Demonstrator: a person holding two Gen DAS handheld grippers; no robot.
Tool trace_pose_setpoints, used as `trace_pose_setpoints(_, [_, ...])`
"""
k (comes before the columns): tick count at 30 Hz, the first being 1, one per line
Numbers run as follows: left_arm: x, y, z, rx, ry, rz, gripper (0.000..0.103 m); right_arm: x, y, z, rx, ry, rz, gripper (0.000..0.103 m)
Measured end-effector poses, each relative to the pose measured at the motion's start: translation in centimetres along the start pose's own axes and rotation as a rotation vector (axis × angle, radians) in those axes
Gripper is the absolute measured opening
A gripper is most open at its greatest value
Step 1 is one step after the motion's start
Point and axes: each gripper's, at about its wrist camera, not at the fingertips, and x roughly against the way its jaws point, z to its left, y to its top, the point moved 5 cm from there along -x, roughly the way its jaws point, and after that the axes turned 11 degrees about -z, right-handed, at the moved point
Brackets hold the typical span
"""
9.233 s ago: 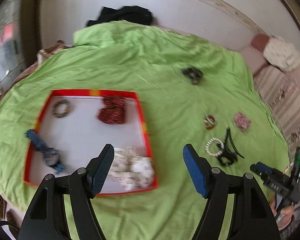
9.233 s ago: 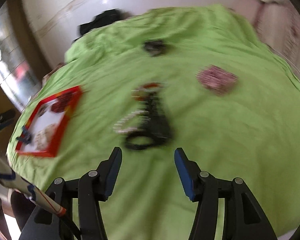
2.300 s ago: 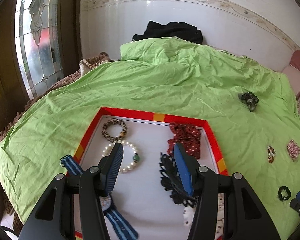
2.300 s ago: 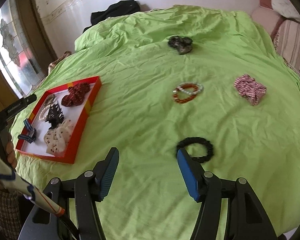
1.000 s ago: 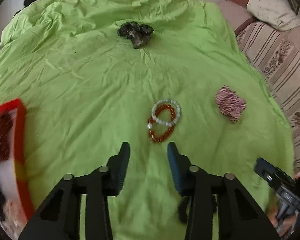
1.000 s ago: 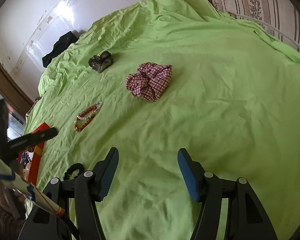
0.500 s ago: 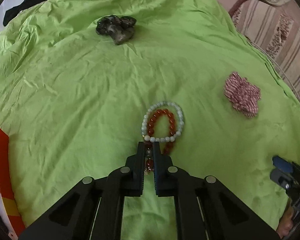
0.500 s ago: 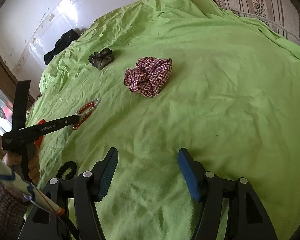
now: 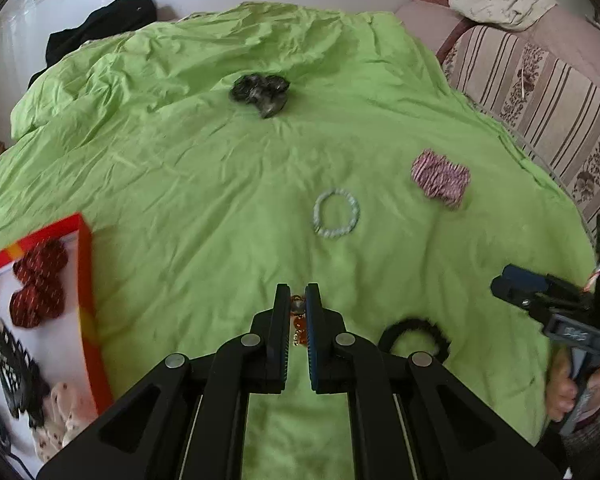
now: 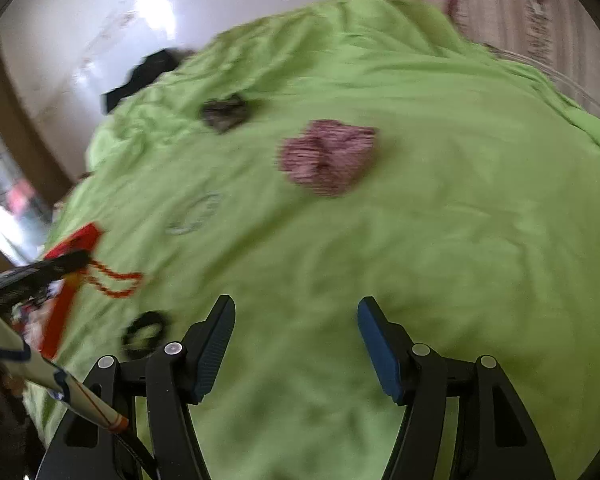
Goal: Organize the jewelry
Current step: 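Grasp the red bead bracelet with the left tool while the right tool grasps the black hair tie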
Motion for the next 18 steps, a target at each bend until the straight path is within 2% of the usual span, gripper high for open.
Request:
trace_pose_setpoints(3, [-0.8, -1.5, 0.8, 0.044, -0.003, 0.043, 0.007, -0.8, -0.7, 2.6, 0.049, 0.061, 0.052, 0.068])
trace_pose_setpoints(8, [-2.1, -3.3, 1.7, 0.129, -0.042, 0.091, 0.007, -2.6, -1.9, 5.8, 0.128, 0.09, 0.115, 0.068])
trace_pose_setpoints(14, [-3.4, -4.3, 1.9, 0.185, -0.068, 0.115, 0.007, -4.0, -3.4, 7.5, 0.175, 0.074, 0.149, 0.065])
trace_pose_setpoints(15, [-3.5, -4.3, 1.8, 0.185, -0.069, 0.115, 0.008, -4.1, -3.4, 7.6, 0.176, 0.07, 0.148, 0.064])
trace_pose_setpoints(18, [-3.8, -4.2, 1.6, 0.2, -0.073, 0.11, 0.012, -4.4, -3.6, 7.8, 0.175, 0.056, 0.152, 0.049])
